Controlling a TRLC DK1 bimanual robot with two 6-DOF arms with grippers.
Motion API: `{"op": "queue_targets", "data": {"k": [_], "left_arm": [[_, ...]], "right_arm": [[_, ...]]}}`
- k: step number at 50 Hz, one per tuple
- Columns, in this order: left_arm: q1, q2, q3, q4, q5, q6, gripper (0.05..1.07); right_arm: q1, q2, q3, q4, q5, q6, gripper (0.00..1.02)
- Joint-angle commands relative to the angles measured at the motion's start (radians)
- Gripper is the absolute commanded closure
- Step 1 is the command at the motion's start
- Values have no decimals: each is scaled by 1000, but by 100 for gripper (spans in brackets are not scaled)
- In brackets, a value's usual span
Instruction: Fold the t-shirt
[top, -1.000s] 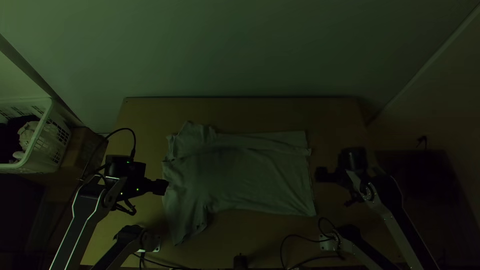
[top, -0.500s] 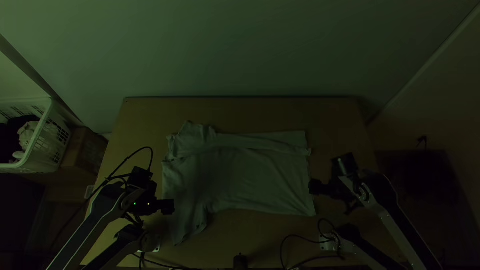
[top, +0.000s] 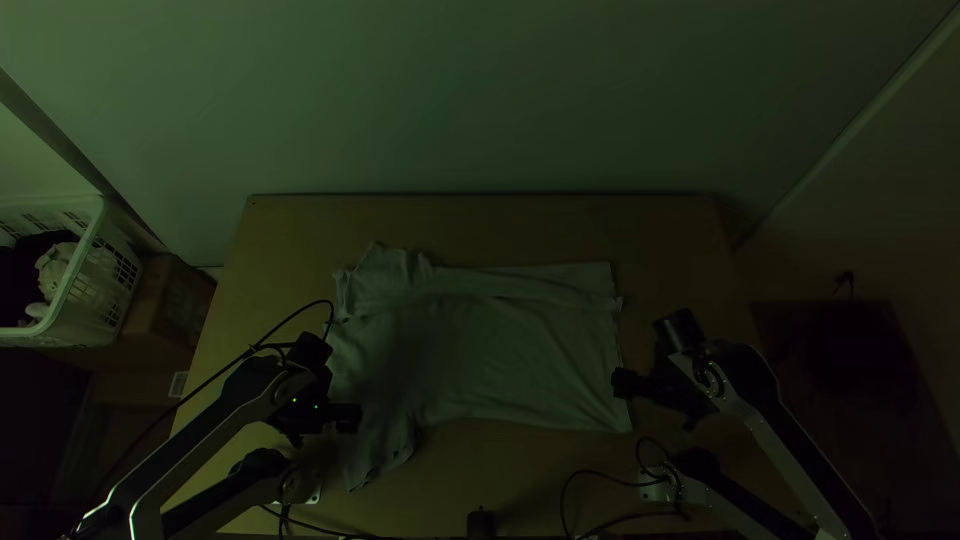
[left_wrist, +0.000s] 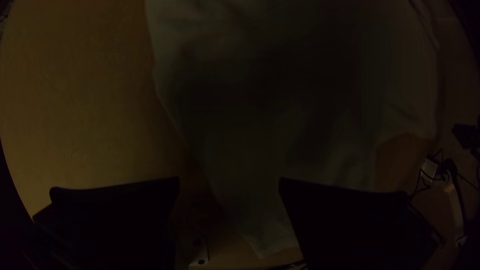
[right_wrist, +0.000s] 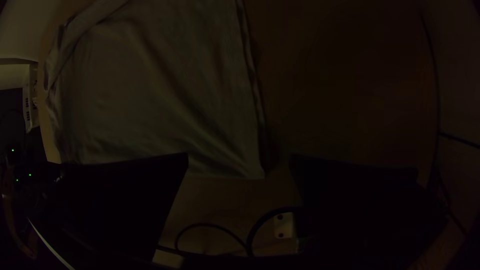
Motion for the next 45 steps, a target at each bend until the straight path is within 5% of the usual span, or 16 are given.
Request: {"op": "queue_targets", "data": {"k": [1, 9, 18, 23, 45], "left_arm": [[-22, 37, -17, 9, -1, 6, 29], [-43, 59, -14, 44, 0, 34, 79], [-43, 68, -5, 56, 0, 49, 82], [-37, 57, 12, 56, -3, 57, 104], [55, 48, 53, 56, -1, 121, 104]], "right_arm": [[-1, 37, -54, -8, -13, -22, 10], [-3, 92, -97, -8, -13, -56, 10], [-1, 133, -131, -8, -13, -80, 10], [0, 159, -139, -8, -13, -89, 11], [42, 397, -140, 52, -13, -125, 16]]}}
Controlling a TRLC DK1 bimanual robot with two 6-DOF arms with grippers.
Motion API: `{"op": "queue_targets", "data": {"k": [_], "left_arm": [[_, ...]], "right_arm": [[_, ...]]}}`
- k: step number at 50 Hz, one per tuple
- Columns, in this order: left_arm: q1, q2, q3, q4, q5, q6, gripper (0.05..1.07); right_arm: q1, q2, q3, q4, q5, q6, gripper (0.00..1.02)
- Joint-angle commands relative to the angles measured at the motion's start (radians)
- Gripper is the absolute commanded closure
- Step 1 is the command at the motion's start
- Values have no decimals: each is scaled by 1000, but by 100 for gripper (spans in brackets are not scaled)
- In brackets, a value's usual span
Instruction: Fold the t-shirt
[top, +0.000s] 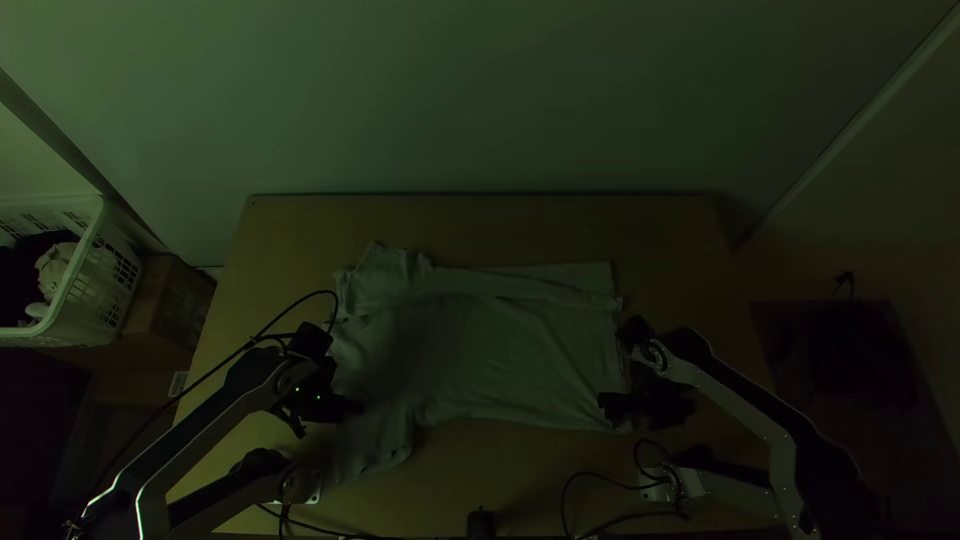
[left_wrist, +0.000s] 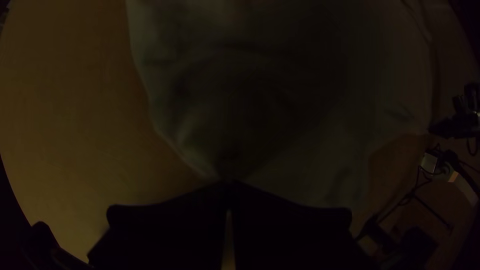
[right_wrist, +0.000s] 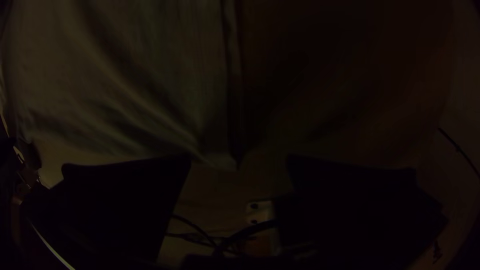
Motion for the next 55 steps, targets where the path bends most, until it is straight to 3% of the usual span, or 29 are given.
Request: {"op": "queue_targets", "data": {"k": [1, 5, 10, 20, 37, 55], "left_arm": [[15, -8, 18, -5, -1, 17, 104], [15, -13, 18, -6, -1, 17, 104], [18, -16, 23, -10, -1, 17, 104], [56, -22, 49, -20, -1, 37, 104], [292, 4, 172, -66, 0, 231, 104], [306, 118, 324, -62, 8, 239, 104]], "right_arm": [[22, 55, -10, 12, -5, -15, 17], [37, 75, -3, 30, -4, -20, 36], [69, 48, -3, 119, 61, -24, 102], [102, 35, 34, 58, 68, -24, 100], [-39, -71, 146, -5, 81, -92, 100], [-47, -2, 261, 44, 88, -90, 100]]}}
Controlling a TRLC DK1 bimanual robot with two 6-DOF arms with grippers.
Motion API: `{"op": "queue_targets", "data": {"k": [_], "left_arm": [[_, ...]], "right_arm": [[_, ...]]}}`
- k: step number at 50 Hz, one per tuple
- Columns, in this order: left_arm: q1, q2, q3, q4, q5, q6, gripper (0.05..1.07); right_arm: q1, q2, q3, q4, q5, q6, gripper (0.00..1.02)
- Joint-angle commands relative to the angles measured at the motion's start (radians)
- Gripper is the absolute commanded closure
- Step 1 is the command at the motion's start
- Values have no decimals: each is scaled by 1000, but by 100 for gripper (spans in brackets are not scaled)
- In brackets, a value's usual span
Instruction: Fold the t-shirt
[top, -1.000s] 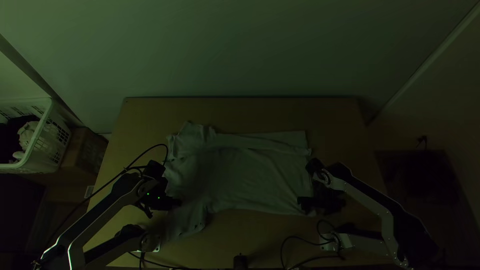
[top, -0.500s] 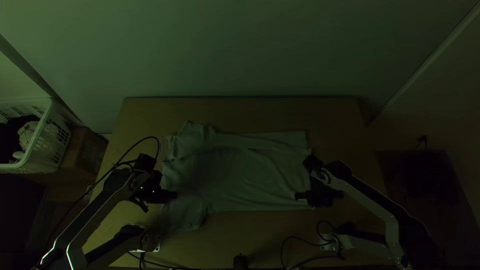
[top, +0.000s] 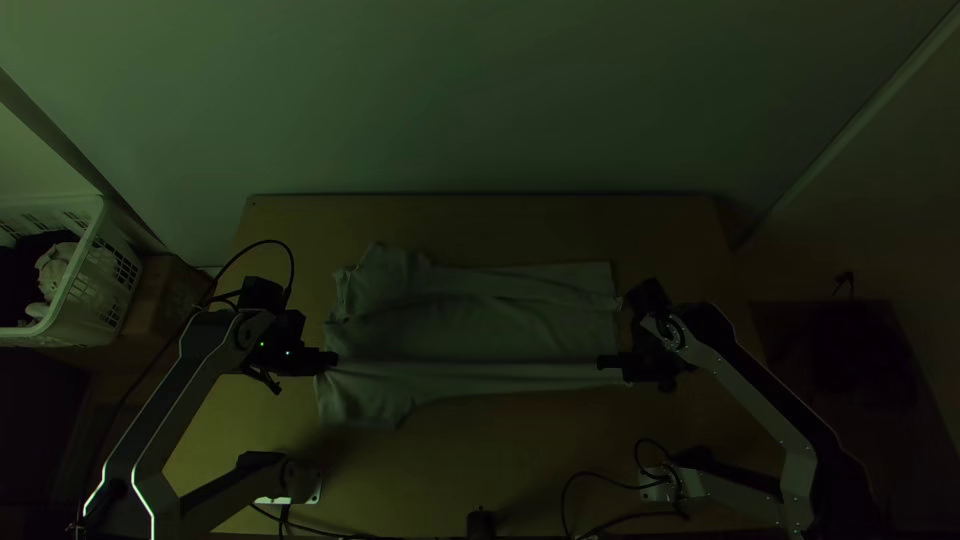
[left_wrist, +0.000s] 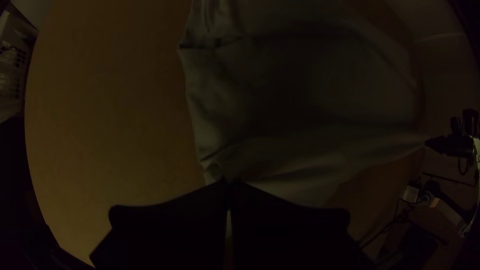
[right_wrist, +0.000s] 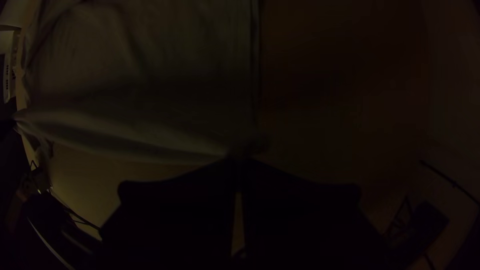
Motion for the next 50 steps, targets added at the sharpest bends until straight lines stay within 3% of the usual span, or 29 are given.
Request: {"op": "queue_targets", "data": {"k": [1, 30, 50], "left_arm": [[5, 53, 73, -8, 6, 9, 104], [4, 401, 470, 40, 10, 0, 104], [7, 613, 673, 47, 10, 4, 104]], "right_arm": [[-15, 48, 39, 24, 17, -13, 100], [-119, 324, 259, 185, 31, -57, 100], [-171, 557, 506, 226, 39, -83, 100]]}}
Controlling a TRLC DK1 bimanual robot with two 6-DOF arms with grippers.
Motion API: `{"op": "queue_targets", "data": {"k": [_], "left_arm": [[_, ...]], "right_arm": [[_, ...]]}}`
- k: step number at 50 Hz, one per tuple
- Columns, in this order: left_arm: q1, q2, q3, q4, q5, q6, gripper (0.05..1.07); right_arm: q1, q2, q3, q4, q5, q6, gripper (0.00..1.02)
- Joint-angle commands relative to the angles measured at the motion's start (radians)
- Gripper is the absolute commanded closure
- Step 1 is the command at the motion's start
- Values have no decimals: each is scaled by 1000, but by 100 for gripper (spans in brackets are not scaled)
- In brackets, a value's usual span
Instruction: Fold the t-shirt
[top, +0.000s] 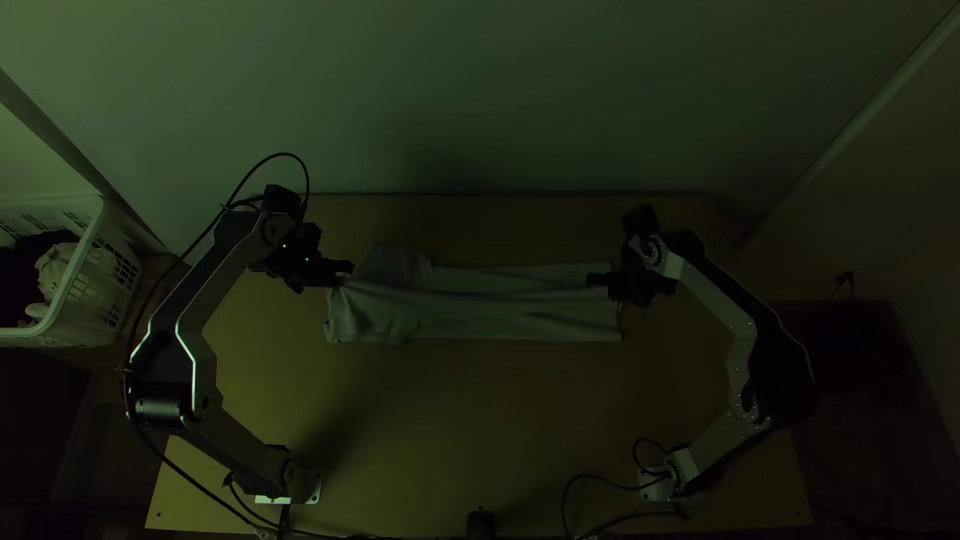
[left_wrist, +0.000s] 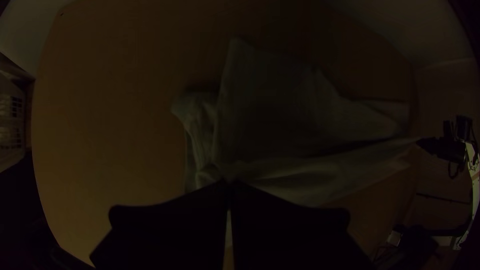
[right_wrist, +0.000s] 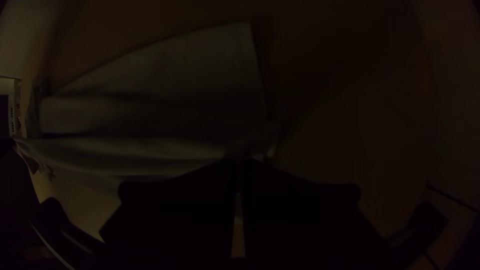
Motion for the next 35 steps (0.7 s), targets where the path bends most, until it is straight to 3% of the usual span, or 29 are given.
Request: {"op": "queue_targets", "data": {"k": [1, 8, 9, 12, 14, 16, 23, 31, 35], "left_arm": [[7, 54, 70, 1, 6, 5, 104], [7, 112, 135, 3, 6, 5, 103], [7, 120, 146, 3, 6, 2, 100], [7, 141, 172, 18, 8, -1, 74], [7, 152, 186, 23, 8, 0, 44], [7, 163, 200, 24, 8, -1, 10], [16, 160, 203, 84, 29, -12, 9], [64, 145, 191, 122, 95, -18, 9], [96, 117, 159, 150, 152, -18, 9]], "right_arm": [[-16, 67, 70, 1, 21, -14, 100], [-19, 142, 153, 6, 33, -17, 100], [-19, 151, 163, 12, 41, -17, 100], [-22, 171, 189, 47, 62, -19, 100], [-26, 177, 197, 82, 73, -19, 99], [-35, 182, 199, 135, 88, -16, 91], [-59, 188, 212, 231, 110, -42, 43], [-89, 148, 199, 306, 124, -34, 30], [-92, 124, 219, 309, 170, -37, 18]]}}
